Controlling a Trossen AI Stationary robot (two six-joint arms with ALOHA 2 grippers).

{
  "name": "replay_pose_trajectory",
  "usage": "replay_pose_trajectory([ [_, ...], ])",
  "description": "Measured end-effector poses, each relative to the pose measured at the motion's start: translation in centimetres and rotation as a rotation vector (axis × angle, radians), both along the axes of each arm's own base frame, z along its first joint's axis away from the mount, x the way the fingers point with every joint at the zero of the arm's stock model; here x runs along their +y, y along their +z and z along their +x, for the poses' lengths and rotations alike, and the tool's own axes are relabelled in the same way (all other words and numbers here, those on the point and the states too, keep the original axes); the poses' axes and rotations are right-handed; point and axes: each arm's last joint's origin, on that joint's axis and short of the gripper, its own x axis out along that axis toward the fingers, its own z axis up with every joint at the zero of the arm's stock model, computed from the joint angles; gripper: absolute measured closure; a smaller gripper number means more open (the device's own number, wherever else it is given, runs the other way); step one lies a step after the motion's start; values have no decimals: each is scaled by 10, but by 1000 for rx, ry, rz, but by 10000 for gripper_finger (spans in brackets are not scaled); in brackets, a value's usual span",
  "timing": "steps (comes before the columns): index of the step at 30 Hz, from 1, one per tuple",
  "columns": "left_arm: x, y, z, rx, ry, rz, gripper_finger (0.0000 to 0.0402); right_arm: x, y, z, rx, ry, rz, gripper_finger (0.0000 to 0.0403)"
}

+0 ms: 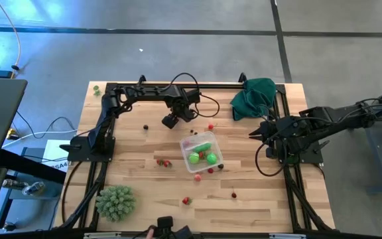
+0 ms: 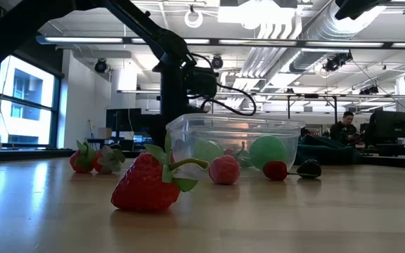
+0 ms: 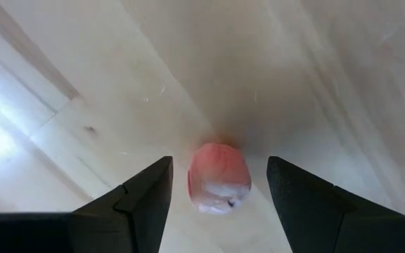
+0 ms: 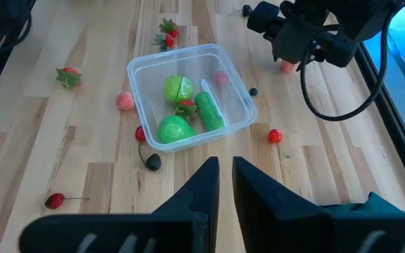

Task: Pick and placing Produce into tupperware
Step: Put the pink peach into the transparent container

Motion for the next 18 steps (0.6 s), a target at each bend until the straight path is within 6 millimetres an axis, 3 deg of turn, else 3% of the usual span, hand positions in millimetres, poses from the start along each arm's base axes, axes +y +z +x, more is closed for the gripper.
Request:
replay_pose_trajectory([
  [18, 1, -8, 0, 43, -22, 11, 181, 0, 0, 0, 0, 0, 0, 371],
])
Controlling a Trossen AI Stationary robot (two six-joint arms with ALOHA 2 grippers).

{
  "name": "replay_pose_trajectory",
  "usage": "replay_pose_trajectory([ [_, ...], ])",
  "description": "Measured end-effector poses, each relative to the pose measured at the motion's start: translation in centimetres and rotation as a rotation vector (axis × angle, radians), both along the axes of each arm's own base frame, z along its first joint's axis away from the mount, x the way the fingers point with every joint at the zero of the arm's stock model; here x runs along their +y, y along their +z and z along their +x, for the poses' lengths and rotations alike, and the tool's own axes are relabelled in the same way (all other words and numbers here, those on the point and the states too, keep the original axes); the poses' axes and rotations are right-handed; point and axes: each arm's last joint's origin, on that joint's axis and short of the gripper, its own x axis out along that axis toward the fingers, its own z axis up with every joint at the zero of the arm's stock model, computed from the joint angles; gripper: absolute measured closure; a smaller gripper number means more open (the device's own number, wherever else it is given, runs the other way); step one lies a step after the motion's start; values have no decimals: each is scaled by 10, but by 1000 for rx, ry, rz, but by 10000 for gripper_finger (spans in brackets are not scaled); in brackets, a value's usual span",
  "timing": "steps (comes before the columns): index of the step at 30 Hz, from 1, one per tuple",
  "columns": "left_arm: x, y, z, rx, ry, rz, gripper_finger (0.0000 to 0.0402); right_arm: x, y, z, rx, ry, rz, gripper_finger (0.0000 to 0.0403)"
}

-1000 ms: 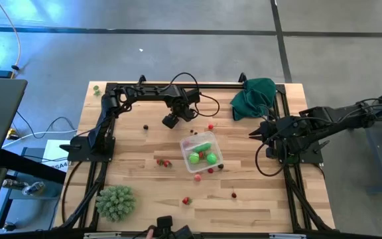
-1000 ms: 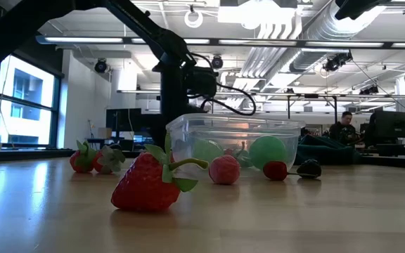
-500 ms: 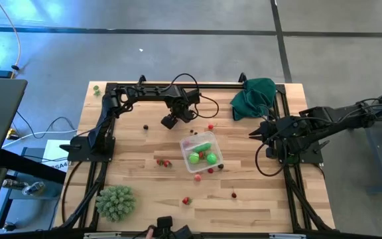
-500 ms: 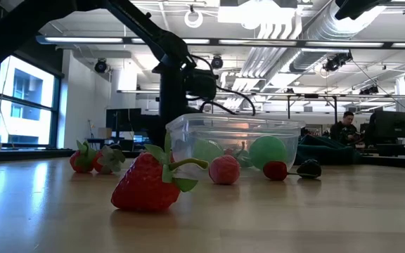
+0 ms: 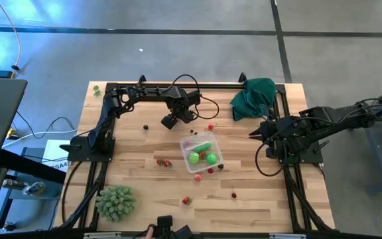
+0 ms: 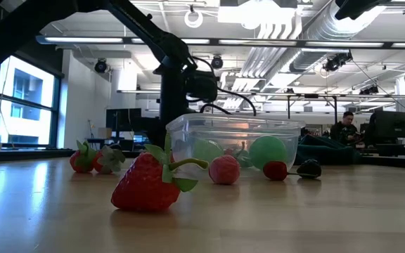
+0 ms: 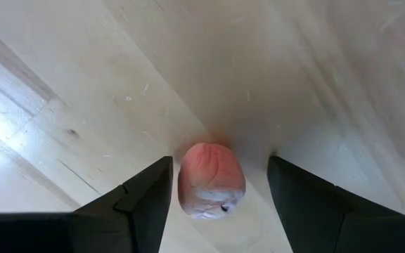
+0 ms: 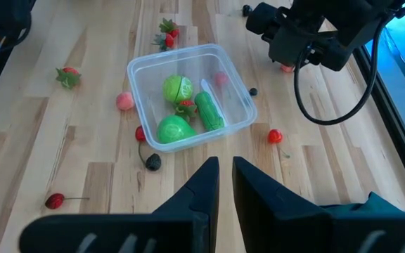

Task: Pick and placing Produce into tupperware
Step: Put the pink peach into the transparent container

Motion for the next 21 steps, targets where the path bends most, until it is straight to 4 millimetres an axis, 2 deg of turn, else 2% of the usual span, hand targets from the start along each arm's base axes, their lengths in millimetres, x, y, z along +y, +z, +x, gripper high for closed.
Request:
replay_pose_trajectory([
  [7, 0, 0, 0, 0, -2, 1, 187, 0, 0, 0, 0, 0, 0, 371],
  [16, 0, -1, 0, 1, -2, 0, 263, 0, 0, 0, 0, 0, 0, 371],
  [21, 0, -1, 0, -6, 0, -8, 291, 0, 0, 0, 0, 0, 0, 371],
])
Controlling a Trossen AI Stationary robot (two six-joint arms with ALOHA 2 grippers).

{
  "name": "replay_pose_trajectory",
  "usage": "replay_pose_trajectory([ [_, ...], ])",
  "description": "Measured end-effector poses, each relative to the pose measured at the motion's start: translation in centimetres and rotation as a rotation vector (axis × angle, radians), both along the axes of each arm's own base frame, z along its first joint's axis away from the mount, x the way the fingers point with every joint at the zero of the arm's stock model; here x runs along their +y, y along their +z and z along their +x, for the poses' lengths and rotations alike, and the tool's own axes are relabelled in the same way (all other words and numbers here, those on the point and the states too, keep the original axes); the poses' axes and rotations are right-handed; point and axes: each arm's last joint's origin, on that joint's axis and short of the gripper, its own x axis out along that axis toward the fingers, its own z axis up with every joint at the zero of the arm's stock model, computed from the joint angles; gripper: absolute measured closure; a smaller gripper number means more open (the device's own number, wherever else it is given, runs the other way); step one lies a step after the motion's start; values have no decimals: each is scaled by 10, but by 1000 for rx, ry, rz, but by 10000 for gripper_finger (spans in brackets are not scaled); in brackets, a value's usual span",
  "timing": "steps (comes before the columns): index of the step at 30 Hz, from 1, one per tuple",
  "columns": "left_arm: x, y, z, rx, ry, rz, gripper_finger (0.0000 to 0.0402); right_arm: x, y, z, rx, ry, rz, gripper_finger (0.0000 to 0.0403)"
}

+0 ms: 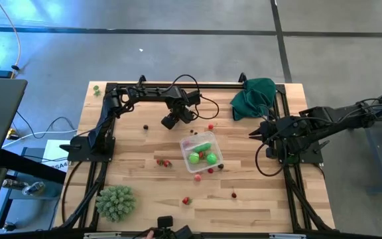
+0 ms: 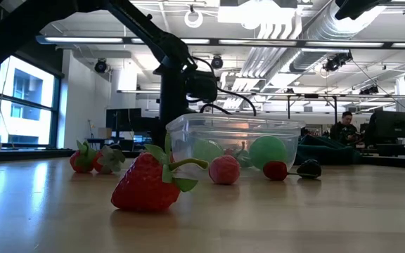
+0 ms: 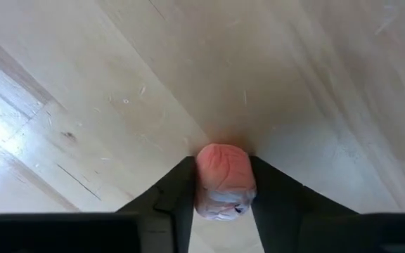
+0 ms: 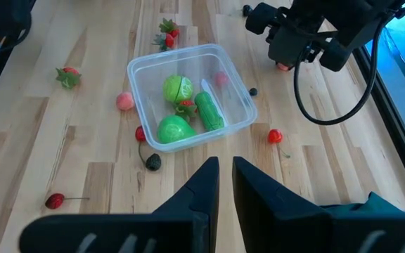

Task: Pick and placing Produce into tupperware
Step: Put the pink peach into the transparent container

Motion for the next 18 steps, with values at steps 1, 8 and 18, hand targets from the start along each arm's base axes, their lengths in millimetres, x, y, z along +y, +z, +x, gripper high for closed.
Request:
replay_pose_trajectory([
  [1, 0, 0, 0, 0, 0, 0, 294, 0, 0, 0, 0, 0, 0, 371],
  [8, 0, 0, 0, -1, 6, -2, 293, 0, 0, 0, 0, 0, 0, 371],
  [18, -7, 43, -7, -97, 57, -66, 301, 0, 0, 0, 0, 0, 0, 371],
])
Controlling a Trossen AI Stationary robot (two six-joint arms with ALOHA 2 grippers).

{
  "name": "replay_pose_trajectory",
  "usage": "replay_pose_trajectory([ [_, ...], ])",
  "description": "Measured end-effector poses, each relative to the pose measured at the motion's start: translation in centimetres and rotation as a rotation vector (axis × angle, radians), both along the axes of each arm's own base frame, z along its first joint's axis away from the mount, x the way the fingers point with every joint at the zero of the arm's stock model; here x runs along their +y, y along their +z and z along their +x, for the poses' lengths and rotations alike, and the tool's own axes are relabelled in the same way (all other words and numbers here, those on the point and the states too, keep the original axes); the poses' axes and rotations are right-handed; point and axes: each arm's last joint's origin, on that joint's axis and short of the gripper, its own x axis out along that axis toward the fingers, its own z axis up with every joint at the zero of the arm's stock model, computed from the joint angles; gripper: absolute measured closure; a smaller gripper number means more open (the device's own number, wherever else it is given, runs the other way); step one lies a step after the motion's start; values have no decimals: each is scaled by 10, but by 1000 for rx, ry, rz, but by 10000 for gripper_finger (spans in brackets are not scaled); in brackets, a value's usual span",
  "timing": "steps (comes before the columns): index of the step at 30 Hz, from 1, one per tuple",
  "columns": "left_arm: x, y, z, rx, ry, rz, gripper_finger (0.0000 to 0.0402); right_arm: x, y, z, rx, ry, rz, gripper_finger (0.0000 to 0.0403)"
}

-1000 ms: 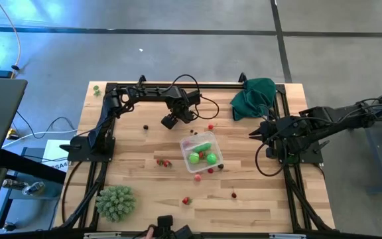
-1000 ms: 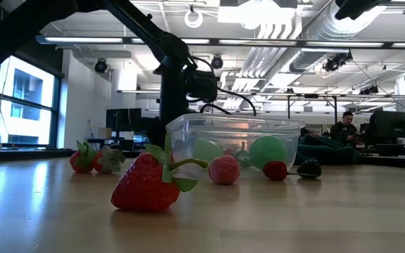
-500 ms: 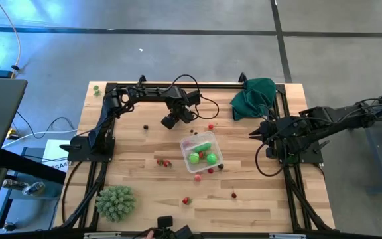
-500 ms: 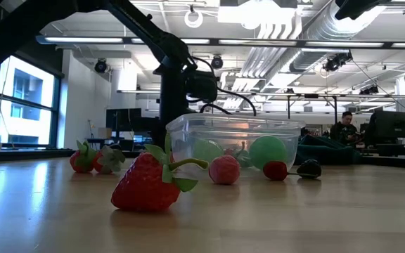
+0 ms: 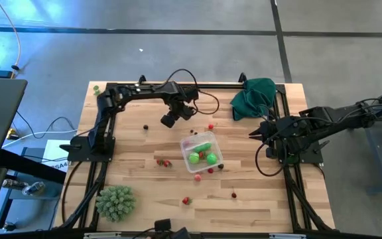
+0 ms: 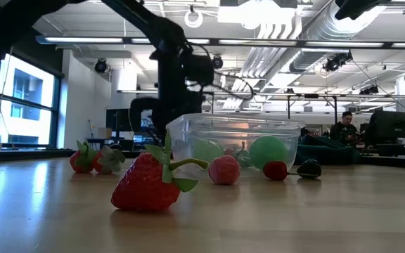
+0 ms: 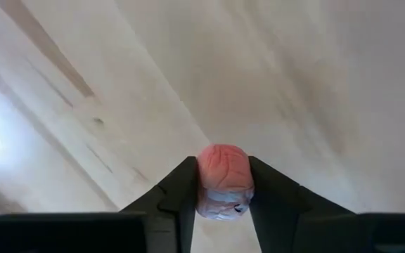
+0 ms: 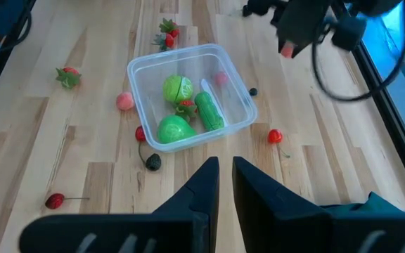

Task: Pick and placing Produce into tupperware
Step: Put the pink peach into the transparent container

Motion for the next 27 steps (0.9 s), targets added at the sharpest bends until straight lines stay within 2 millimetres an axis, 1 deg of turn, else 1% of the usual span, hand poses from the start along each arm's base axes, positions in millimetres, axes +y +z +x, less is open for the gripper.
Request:
replay_pose_trajectory([
  [4, -4, 34, -1, -121, 28, -18, 303, 0, 0, 0, 0, 0, 0, 371],
  [7, -7, 65, -2, -247, 48, -44, 301, 0, 0, 0, 0, 0, 0, 371],
  [10, -12, 91, -2, -376, 51, -96, 301, 0, 0, 0, 0, 0, 0, 371],
  [13, -21, 116, 0, -506, 24, -146, 302, 0, 0, 0, 0, 0, 0, 371],
  [16, -37, 133, 8, -603, -50, -177, 301, 0, 0, 0, 0, 0, 0, 371],
  [19, -59, 142, 19, -638, -124, -192, 298, 0, 0, 0, 0, 0, 0, 371],
  [22, -84, 143, 30, -647, -194, -201, 298, 0, 0, 0, 0, 0, 0, 371],
  [24, -99, 136, 41, -637, -232, -189, 298, 0, 0, 0, -1, 0, 0, 371],
  [27, -119, 120, 56, -581, -261, -149, 298, 0, 0, 0, 0, 0, 0, 371],
])
